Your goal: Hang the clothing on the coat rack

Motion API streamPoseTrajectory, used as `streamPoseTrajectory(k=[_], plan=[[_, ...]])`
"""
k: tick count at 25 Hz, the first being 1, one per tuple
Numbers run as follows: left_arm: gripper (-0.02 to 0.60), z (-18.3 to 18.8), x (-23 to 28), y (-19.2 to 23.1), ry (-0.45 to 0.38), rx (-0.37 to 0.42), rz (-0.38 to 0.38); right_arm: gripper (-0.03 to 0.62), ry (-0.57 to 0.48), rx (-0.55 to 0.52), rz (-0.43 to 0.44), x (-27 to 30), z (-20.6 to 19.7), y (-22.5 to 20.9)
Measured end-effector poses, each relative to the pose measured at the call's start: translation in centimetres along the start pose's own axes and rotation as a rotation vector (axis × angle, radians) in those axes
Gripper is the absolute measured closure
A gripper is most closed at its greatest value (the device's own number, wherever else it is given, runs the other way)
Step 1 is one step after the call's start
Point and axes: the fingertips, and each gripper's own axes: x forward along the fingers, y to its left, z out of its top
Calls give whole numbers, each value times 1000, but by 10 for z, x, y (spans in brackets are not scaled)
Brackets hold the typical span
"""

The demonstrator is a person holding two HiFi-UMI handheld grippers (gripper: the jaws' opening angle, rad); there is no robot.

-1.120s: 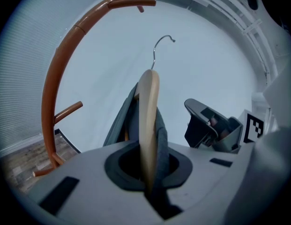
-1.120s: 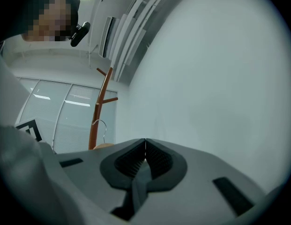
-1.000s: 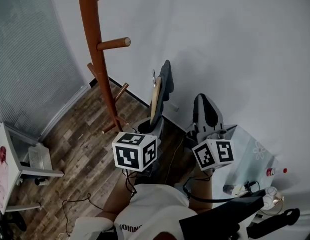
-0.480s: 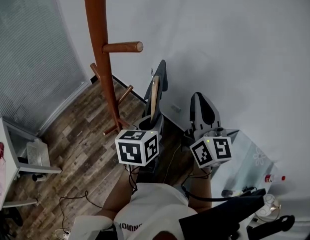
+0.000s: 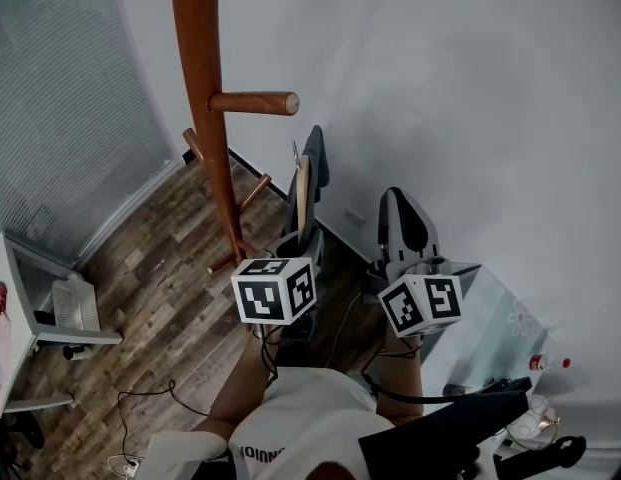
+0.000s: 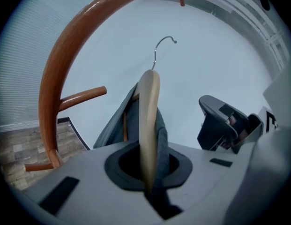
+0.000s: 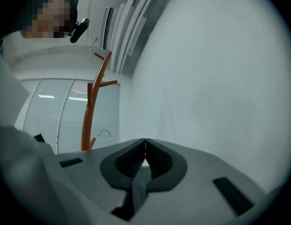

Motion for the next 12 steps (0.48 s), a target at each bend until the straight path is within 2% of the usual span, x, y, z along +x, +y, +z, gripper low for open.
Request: streamPoseTrajectory(k=[12], plan=[[557, -5, 8, 16, -10, -56, 28, 574, 16, 6, 4, 6, -6, -1]])
